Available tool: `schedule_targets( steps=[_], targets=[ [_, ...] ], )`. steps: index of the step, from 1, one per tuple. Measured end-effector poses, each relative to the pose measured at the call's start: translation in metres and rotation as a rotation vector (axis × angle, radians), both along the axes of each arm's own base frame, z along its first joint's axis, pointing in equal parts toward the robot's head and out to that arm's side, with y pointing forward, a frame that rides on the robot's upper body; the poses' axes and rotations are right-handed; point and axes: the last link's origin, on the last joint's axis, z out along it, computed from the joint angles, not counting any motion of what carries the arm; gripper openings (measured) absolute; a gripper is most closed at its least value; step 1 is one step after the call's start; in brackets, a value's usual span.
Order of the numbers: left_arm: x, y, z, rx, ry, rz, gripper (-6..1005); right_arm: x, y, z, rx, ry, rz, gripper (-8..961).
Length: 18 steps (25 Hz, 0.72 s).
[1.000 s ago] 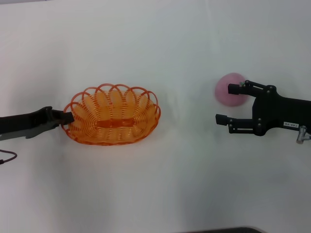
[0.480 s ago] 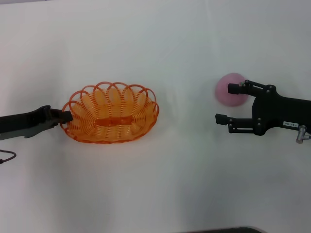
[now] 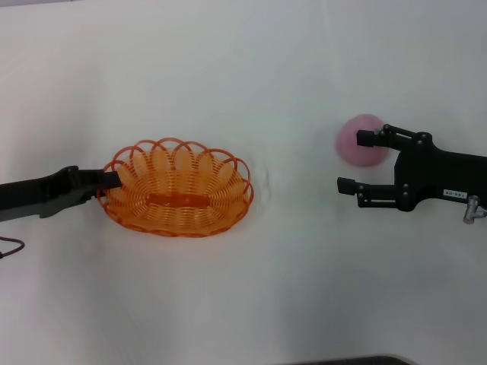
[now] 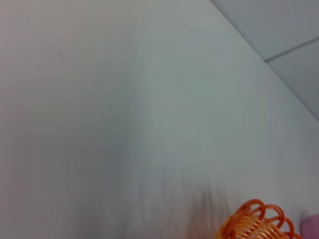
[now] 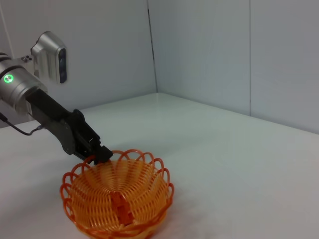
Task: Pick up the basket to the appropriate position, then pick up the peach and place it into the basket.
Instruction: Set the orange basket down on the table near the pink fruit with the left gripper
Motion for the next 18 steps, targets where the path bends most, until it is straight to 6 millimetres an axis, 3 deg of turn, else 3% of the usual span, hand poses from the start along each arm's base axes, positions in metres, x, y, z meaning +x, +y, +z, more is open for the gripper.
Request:
schedule_targets(
  steps=[5,10,18],
  targets=[
    [0.001,-0.006,0.004,-0.015,-0.037,-0.005,284,0.0,0.0,0.0,0.001,-0.002,-0.001,935],
    [-0.003,-0.011,0.008,-0.006,-0.053,-0.001,500,0.0,0.001,0.0,0.0,-0.001,0.0,935],
    [-0.009,-0.017,0.018,0.016,-0.06,-0.028,549,-0.001,0.001,-0.001,0.0,0.0,0.002,936]
  ],
)
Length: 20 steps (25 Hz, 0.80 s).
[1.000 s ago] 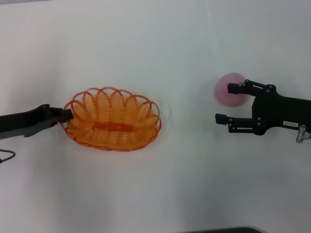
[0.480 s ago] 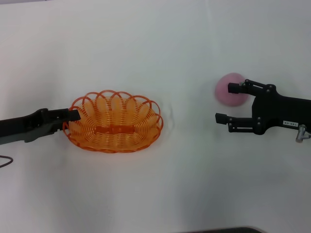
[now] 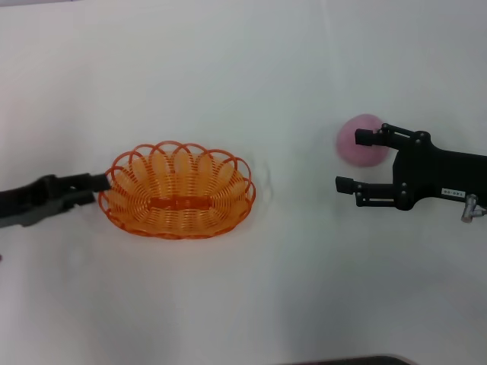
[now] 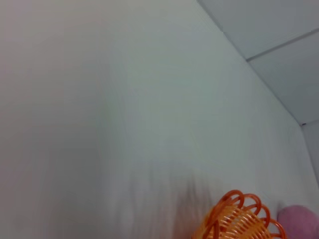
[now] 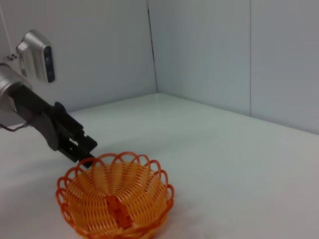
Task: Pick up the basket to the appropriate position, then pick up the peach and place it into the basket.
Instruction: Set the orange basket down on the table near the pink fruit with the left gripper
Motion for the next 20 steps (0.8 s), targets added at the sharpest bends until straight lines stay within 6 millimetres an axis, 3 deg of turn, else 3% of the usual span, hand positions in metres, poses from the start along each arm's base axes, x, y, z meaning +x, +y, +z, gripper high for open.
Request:
schedule_targets(
  steps=[6,11,16,20],
  targets=[
    [-0.008,-0.005,0.029,0.136,0.003,-0.114,585,-0.001,0.001,0.001,0.007,0.005,-0.001,936],
    [-0.009,-0.017,0.049,0.314,0.031,-0.31,616,-0.001,0.001,0.001,0.009,0.005,-0.001,936],
    [-0.006,-0.03,0.052,0.373,0.09,-0.518,665,-0.001,0.003,0.001,0.013,0.0,-0.002,936],
    [0.004,-0.047,0.043,0.388,0.13,-0.785,682,-0.001,0.004,0.001,0.013,0.0,-0.005,936]
  ],
)
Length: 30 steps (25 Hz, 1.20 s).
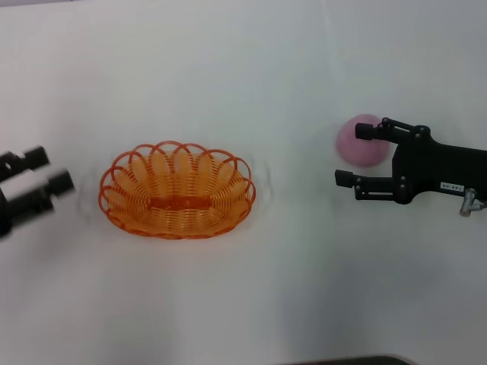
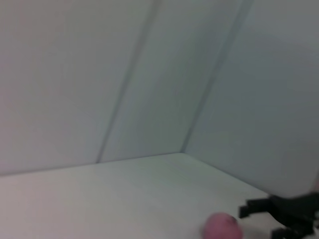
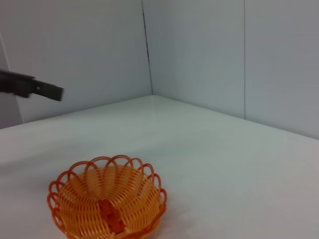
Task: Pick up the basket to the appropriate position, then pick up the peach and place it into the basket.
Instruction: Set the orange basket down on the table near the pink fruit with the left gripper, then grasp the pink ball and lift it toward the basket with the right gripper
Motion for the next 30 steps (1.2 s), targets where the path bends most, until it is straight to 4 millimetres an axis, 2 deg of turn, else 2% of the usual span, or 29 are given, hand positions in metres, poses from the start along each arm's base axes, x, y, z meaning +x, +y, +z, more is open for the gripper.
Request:
schedule_targets(
  steps=[5,12,16,21,30],
  targets=[
    [0.0,-0.015,-0.012,0.033,0.079,-0.173,693,0.0,0.0,0.0,0.001,-0.001,0.0,936],
    [-0.01,-0.022,-0.037,-0.061,0.191,-0.223,709,0.0,0.0,-0.002,-0.013,-0.013,0.012,936],
    [-0.012,-0.025,-0.045,-0.078,0.205,-0.243,718,0.0,0.0,-0.002,-0.014,-0.015,0.012,936],
    [-0.017,-0.028,-0.049,-0.071,0.236,-0.251,893,0.002,-0.002,-0.002,-0.015,-0.021,0.01,936],
    [-0.022,-0.032,-0.062,-0.09,0.263,-0.266,892,0.002,-0.006,-0.005,-0.039,-0.032,0.018,936]
  ],
)
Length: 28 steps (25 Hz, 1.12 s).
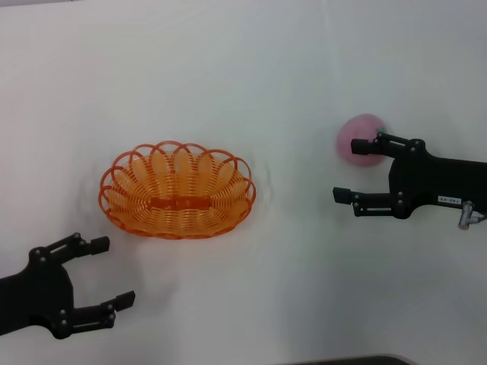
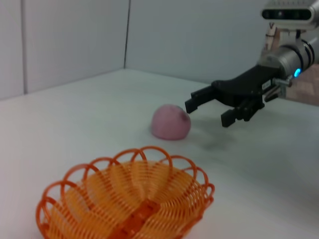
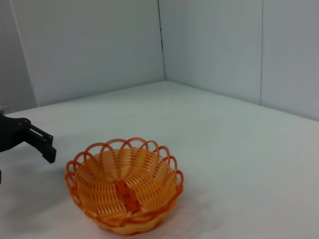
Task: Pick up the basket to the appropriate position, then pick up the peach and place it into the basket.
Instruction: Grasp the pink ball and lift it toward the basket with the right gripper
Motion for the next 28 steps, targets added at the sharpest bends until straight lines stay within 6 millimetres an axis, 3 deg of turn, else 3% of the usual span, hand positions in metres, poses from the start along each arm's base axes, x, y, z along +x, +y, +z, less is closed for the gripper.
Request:
schedule_targets(
  steps=[16,21,28],
  targets=[
    [0.0,0.0,-0.006,-0.02,0.004,0.001,892,0.001,-0.009,-0.002,-0.058,-0.003,0.011,937],
    [0.0,0.0,-0.005,-0.017,-0.003,0.004,892,0.0,-0.01,0.015,-0.131,0.055,-0.061,937],
    [0.0,0.0,-0.004,-0.019,-0.007,0.007,893,-0.001,0.005,0.043,-0.264,0.013,-0.291,937]
  ],
)
